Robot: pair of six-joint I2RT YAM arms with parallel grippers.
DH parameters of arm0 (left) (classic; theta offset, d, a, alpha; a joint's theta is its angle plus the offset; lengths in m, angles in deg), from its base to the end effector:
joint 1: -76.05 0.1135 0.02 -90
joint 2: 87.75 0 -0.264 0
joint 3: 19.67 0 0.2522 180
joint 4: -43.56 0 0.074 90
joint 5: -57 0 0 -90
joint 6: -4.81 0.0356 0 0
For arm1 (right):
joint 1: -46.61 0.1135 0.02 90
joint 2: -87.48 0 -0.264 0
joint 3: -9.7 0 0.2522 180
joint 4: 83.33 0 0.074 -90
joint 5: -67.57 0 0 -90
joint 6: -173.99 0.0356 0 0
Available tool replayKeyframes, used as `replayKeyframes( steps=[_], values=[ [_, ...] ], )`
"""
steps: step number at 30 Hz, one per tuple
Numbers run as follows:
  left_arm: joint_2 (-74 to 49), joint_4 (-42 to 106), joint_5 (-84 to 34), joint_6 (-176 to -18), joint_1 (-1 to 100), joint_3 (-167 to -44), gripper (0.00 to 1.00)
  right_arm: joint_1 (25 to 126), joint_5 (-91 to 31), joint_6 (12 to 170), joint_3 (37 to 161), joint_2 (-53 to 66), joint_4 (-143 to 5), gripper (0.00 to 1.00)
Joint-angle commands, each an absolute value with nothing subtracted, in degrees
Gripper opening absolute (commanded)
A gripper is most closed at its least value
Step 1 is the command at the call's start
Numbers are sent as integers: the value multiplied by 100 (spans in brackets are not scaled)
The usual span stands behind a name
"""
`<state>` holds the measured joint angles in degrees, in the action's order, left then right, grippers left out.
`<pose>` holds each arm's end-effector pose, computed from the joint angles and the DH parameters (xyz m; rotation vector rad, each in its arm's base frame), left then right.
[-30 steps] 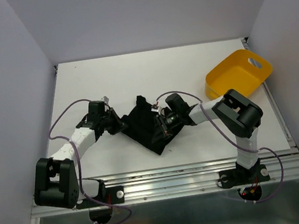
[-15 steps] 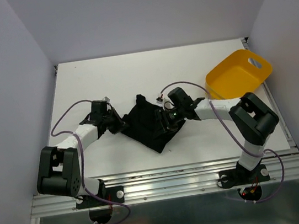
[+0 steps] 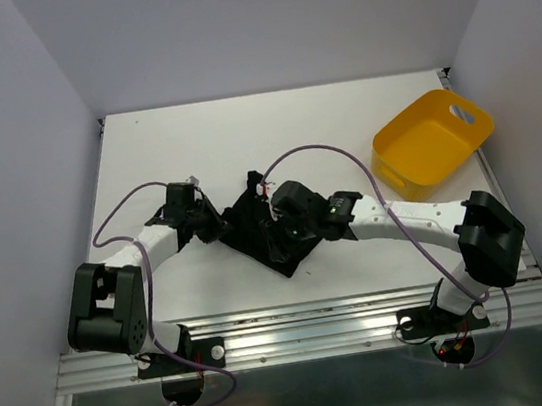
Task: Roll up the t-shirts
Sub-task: Roll the T-shirt to the center of the board.
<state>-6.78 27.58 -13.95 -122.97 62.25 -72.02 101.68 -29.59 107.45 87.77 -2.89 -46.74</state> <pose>0.2658 -0.0773 0.1778 -0.3399 2.4264 -0.8141 0.1910 0.2813 0.2414 -0.7566 2.4519 0.7331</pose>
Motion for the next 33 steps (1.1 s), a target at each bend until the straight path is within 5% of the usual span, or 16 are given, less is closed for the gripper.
replayKeyframes(
  steps=[1,3,7,24,31,33],
  values=[
    [-584,2813,-1507,-12237,6208,-7157,0,10514,-2120,10553,9166,-366,-4575,40],
    [-540,2813,-1498,-12237,6208,-7210,0,10646,-2391,10474,9166,-453,-4785,21],
    [-479,2786,-1489,-12219,6208,-7324,0,10647,-2367,10482,9131,-682,-4892,1],
    [-750,2470,-1402,-12070,6199,-7772,0,10427,-556,10992,8508,-1139,-4979,1],
    [-1356,2022,-1445,-11991,6050,-8027,25,10375,-573,10755,8560,-1218,-5173,1],
    [-1419,1960,-1472,-12008,6023,-8071,25,10374,-661,10711,8551,-1227,-5208,1]
  ],
)
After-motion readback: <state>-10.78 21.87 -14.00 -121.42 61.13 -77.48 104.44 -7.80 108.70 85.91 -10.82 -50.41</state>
